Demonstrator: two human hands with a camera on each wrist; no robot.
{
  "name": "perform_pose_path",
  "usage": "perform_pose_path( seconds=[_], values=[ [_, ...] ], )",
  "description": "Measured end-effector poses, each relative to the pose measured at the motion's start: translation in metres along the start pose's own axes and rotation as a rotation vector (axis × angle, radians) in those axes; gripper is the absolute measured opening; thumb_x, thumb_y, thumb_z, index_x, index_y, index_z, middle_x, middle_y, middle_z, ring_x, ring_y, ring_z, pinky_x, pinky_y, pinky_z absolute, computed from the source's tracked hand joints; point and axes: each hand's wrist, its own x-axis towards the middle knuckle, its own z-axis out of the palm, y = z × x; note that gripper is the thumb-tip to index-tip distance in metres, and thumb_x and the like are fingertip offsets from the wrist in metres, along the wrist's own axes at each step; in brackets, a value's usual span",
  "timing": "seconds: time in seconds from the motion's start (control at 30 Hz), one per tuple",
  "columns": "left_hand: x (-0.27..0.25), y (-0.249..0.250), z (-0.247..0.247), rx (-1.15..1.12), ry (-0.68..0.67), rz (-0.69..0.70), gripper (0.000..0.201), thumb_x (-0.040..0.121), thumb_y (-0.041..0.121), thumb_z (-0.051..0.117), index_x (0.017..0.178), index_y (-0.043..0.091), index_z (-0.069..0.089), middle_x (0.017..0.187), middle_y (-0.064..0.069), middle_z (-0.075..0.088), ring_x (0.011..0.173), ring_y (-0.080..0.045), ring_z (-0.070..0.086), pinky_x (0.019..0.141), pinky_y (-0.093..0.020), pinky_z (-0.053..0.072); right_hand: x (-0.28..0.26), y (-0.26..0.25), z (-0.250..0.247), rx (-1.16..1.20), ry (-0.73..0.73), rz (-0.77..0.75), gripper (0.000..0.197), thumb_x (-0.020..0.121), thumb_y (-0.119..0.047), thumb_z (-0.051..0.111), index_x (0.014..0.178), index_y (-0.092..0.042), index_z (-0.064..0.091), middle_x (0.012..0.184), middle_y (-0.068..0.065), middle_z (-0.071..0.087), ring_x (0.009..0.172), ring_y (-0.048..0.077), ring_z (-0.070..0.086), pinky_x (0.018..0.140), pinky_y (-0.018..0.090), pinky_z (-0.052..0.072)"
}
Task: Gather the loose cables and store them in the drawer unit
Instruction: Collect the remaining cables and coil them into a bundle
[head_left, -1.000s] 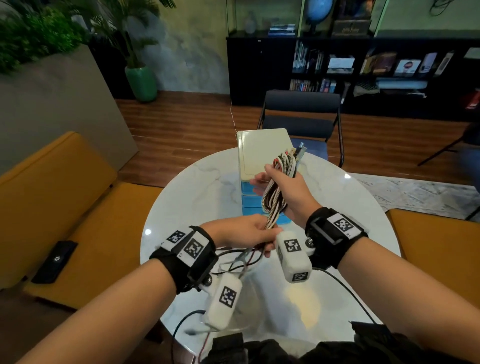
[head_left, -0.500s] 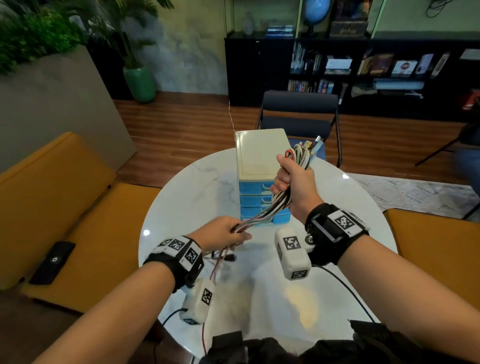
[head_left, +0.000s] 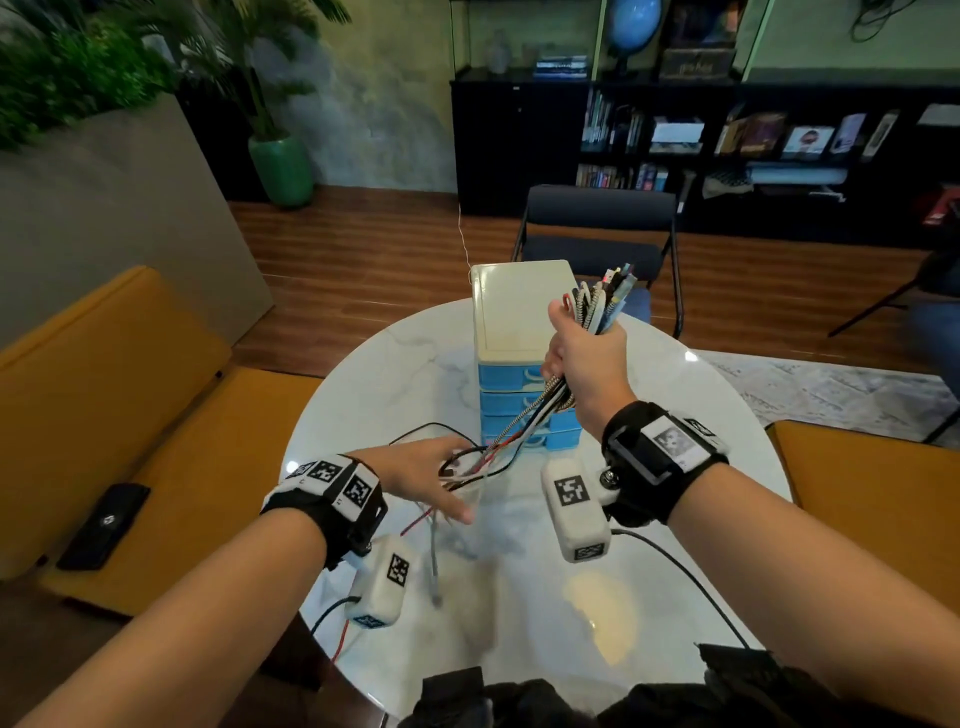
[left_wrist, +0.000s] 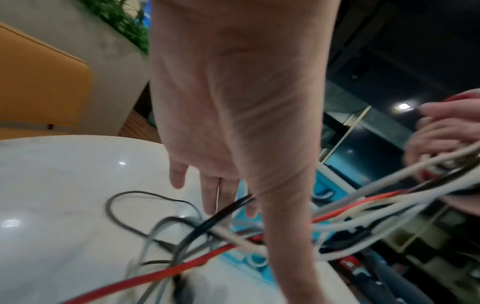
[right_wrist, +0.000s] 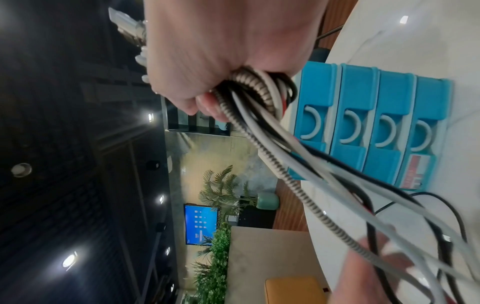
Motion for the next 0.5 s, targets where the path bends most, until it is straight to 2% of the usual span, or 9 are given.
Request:
perform_pose_path(
  seconds=[0.07,0.13,0.17,0.2,0.23,0.27,0.3,0.37,0.5],
  values=[
    [-0.003,0.025,-0.003,-0.107,0.042,0.064,0.097,0.069,0.058,0.076,0.147,0.028,0.027,0.145,0.012,0.037,0.135,-0.007,0.035,0.11,-0.025,0.028,0.0,0.006,0.001,-0.015,-0.012,0.026,0.02,0.094,-0.02,0.062,0.078,-0.017,0.051,0.049,-0.003,0.039,0.04,0.012,0.036,0.046,0.026,0.039],
    [-0.007,0.054,-0.006,-0.22,0.096,0.144,0.079,0.081,0.055,0.065,0.145,0.022,0.032,0.141,0.013,0.041,0.132,-0.003,0.038,0.108,-0.023,0.028,-0.001,0.011,0.002,-0.014,-0.024,0.072,0.018,0.094,-0.021,0.063,0.081,-0.016,0.051,0.048,-0.004,0.041,0.04,0.012,0.037,0.047,0.028,0.04],
    [-0.008,0.066,-0.007,-0.286,0.109,0.189,0.062,0.087,0.049,0.06,0.138,0.017,0.044,0.132,0.013,0.05,0.123,-0.001,0.047,0.103,-0.02,0.033,-0.002,0.013,0.003,-0.003,-0.033,0.094,0.016,0.093,-0.022,0.063,0.086,-0.015,0.051,0.048,-0.004,0.041,0.04,0.012,0.038,0.048,0.028,0.041],
    [-0.009,0.076,-0.006,-0.371,0.107,0.227,0.043,0.092,0.043,0.056,0.124,0.013,0.057,0.117,0.011,0.063,0.108,0.0,0.058,0.093,-0.015,0.04,-0.003,0.014,0.003,0.017,-0.042,0.114,0.016,0.093,-0.022,0.063,0.09,-0.013,0.05,0.048,-0.004,0.04,0.04,0.011,0.038,0.048,0.028,0.041],
    [-0.012,0.085,-0.004,-0.466,0.087,0.256,0.029,0.095,0.036,0.053,0.105,0.011,0.065,0.092,0.008,0.069,0.088,-0.002,0.065,0.081,-0.011,0.045,-0.003,0.013,0.003,0.05,-0.047,0.132,0.017,0.093,-0.023,0.063,0.092,-0.013,0.049,0.047,-0.004,0.039,0.04,0.011,0.037,0.047,0.027,0.041],
    [-0.013,0.088,-0.001,-0.567,0.058,0.279,0.026,0.097,0.032,0.051,0.086,0.013,0.064,0.07,0.007,0.064,0.071,-0.007,0.064,0.071,-0.012,0.046,-0.002,0.012,0.003,0.096,-0.049,0.145,0.016,0.094,-0.022,0.062,0.09,-0.014,0.048,0.047,-0.005,0.037,0.04,0.01,0.036,0.046,0.026,0.04],
    [-0.013,0.089,0.003,-0.666,0.025,0.291,0.03,0.097,0.031,0.05,0.074,0.015,0.06,0.057,0.005,0.054,0.059,-0.012,0.058,0.067,-0.017,0.048,-0.001,0.009,0.001,0.151,-0.044,0.153,0.017,0.095,-0.021,0.061,0.086,-0.015,0.048,0.047,-0.004,0.035,0.04,0.009,0.034,0.044,0.025,0.039],
    [-0.015,0.084,0.009,-0.843,-0.049,0.266,0.031,0.094,0.035,0.05,0.07,0.015,0.053,0.048,0.006,0.039,0.047,-0.012,0.044,0.063,-0.024,0.047,0.003,0.004,-0.005,0.253,-0.021,0.167,0.02,0.096,-0.021,0.059,0.08,-0.017,0.048,0.05,-0.004,0.032,0.041,0.008,0.033,0.042,0.023,0.038],
    [-0.017,0.068,0.011,-0.945,-0.196,0.207,0.033,0.087,0.046,0.044,0.076,0.014,0.048,0.048,0.009,0.033,0.041,-0.006,0.034,0.058,-0.02,0.047,0.009,0.004,-0.017,0.357,0.035,0.184,0.019,0.096,-0.022,0.059,0.081,-0.018,0.049,0.049,-0.005,0.033,0.04,0.007,0.033,0.043,0.022,0.038]
  ],
)
